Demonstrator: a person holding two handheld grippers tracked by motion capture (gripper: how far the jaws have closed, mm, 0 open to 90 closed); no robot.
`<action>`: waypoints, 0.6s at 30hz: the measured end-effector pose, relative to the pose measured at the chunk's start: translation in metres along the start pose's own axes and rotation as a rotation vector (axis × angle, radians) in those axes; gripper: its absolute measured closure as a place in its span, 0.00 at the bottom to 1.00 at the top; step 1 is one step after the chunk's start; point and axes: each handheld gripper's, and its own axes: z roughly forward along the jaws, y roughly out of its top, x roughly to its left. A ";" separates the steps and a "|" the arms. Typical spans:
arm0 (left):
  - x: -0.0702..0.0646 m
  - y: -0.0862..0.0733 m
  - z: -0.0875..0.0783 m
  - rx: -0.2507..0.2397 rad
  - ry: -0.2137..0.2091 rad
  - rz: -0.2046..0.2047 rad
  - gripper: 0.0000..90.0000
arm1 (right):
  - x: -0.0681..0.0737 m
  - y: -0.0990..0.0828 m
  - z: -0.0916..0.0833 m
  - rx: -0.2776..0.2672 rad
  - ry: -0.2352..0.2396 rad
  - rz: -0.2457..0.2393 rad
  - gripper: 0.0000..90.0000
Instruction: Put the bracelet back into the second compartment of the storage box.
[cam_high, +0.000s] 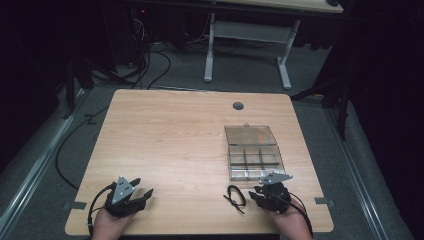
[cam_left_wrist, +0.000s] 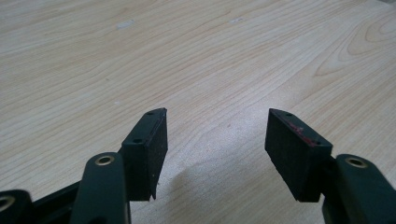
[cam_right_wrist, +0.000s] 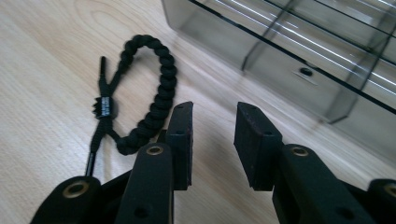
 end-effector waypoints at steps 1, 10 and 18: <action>0.000 0.000 0.000 -0.002 -0.001 -0.002 0.44 | -0.001 0.001 0.000 0.009 -0.002 0.001 0.75; 0.000 0.000 -0.001 -0.011 -0.004 -0.003 0.44 | -0.005 0.008 0.007 0.125 -0.023 0.013 0.72; 0.000 0.000 -0.001 -0.008 -0.002 0.003 0.44 | -0.001 0.017 0.011 0.223 -0.021 -0.017 0.64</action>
